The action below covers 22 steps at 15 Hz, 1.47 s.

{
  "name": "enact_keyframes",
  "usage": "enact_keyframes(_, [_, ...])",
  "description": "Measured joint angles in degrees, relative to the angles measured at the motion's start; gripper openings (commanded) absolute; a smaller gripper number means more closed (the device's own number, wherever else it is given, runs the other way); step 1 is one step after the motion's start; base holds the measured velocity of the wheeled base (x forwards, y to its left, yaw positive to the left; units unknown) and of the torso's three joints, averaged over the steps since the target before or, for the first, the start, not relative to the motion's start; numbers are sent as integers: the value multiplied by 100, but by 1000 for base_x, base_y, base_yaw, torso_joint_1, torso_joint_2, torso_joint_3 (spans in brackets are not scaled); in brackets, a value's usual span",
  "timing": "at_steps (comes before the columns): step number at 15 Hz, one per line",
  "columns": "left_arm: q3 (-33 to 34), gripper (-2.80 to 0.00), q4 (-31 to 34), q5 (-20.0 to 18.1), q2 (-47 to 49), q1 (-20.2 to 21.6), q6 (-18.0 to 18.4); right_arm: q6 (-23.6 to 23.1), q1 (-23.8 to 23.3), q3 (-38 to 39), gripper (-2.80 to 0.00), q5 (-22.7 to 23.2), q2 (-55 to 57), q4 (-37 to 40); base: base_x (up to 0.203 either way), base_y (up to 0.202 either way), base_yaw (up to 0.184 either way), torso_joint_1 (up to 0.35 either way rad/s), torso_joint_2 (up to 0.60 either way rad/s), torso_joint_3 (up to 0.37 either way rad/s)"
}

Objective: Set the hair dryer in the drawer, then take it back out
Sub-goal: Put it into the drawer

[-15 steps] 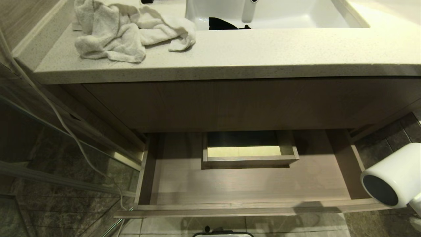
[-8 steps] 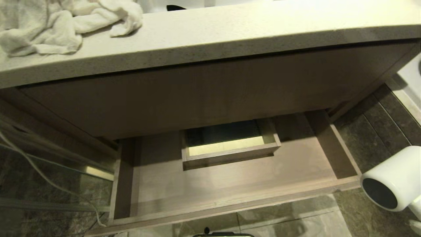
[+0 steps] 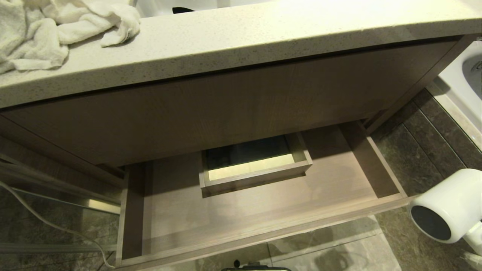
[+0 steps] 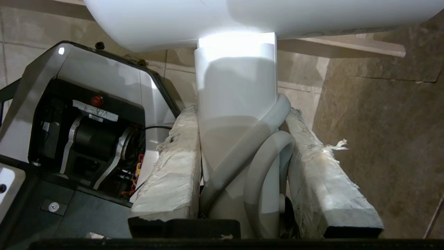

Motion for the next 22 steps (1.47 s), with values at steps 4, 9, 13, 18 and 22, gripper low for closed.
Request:
enact_keyframes(4, [0, -280, 1, 1, 0, 0, -2, 2, 11, -2, -280, -9, 148, -1, 0, 0, 0, 0, 0, 0])
enact_keyframes(9, [0, -280, -2, 1, 0, 0, -1, 18, 0, -203, -280, -110, 712, -45, 0, 0, 0, 0, 0, 0])
enact_keyframes(13, [0, -280, 0, 1, 0, 0, -1, 104, 0, -957, -280, -759, 2214, -23, 0, 0, 0, 0, 0, 0])
enact_keyframes(18, [0, -280, 0, 1, 0, 0, -1, 256, 251, -1804, -280, -956, 3815, -59, 0, 0, 0, 0, 0, 0])
enact_keyframes(22, [0, -280, 0, 1, 0, 0, -1, 258, 551, -2010, -280, -1106, 4211, -98, 0, 0, 0, 0, 0, 0])
